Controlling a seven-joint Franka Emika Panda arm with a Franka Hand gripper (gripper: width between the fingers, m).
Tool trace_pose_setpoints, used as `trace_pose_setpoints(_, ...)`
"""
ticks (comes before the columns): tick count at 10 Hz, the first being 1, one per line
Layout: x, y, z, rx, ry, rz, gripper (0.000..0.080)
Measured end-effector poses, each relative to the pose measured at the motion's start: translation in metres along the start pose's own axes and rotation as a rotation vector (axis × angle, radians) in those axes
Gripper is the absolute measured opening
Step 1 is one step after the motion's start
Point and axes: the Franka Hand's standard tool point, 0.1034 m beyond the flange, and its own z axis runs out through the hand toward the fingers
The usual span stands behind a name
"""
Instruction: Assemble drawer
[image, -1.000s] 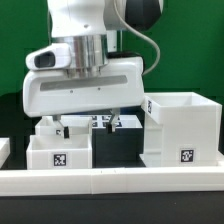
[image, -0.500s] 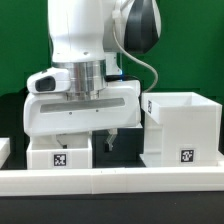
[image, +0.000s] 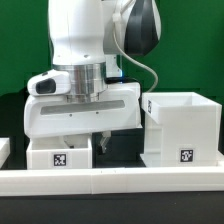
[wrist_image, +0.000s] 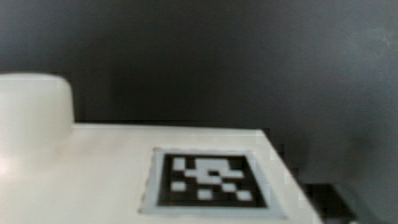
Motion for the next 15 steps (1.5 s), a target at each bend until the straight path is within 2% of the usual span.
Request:
trace_pose_setpoints(1,0.000,0.000,0.000,0.000,0.000,0.000,0.0203)
trace_pose_setpoints(2,0.000,0.000,0.000,0.000,0.000,0.000,0.0077)
trace_pose_setpoints(3,0.001,0.000,0.000,0.000,0.001,0.000,0.0077)
trace_pose_setpoints(4,0.001,0.000,0.000,0.000,0.002,0.000,0.0041)
trace_pose_setpoints(8,0.001,0.000,0.000,-0.001,0.002,0.000,0.0041)
trace_pose_setpoints(9,0.000,-0.001,-0.003,-0.003,-0.006,-0.044,0.0041)
trace_pose_setpoints(11,-0.003,-0.006,-0.014,0.008,-0.040,-0.158,0.0041)
trace_pose_setpoints(15,-0.005,-0.002,-0.013,0.015,-0.049,-0.361,0.0041)
